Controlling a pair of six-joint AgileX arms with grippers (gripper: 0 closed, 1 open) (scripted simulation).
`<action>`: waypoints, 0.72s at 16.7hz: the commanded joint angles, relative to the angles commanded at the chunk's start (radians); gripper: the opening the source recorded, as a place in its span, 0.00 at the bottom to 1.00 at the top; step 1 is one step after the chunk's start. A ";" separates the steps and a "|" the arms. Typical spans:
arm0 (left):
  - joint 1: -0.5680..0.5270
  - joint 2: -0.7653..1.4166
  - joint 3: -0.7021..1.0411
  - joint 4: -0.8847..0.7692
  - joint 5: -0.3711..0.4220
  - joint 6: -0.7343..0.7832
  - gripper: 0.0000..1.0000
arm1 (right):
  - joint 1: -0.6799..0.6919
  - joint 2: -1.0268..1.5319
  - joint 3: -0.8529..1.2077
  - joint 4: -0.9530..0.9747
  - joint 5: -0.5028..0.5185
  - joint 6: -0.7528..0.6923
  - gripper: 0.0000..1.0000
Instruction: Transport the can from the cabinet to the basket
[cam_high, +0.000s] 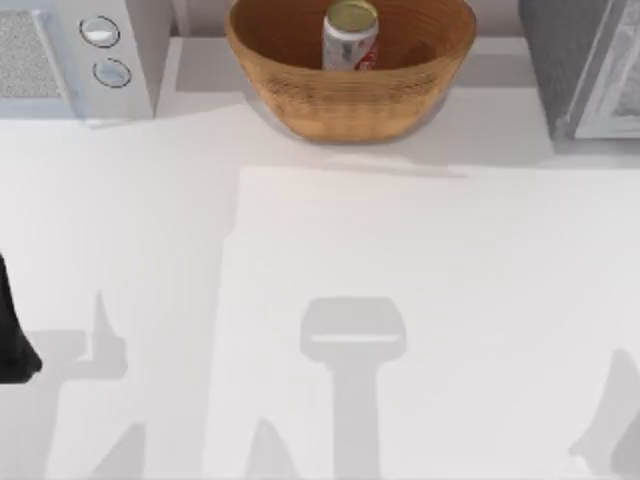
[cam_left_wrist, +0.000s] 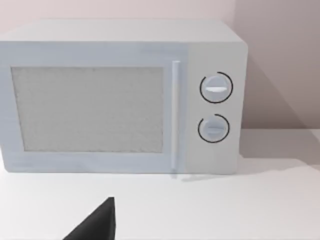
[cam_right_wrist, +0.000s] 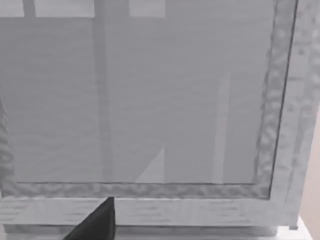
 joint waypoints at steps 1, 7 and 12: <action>0.000 0.000 0.000 0.000 0.000 0.000 1.00 | -0.043 0.068 0.015 0.052 -0.043 0.002 1.00; 0.000 0.000 0.000 0.000 0.000 0.000 1.00 | -0.172 0.260 0.061 0.200 -0.171 0.007 1.00; 0.000 0.000 0.000 0.000 0.000 0.000 1.00 | -0.167 0.258 0.058 0.197 -0.169 0.006 1.00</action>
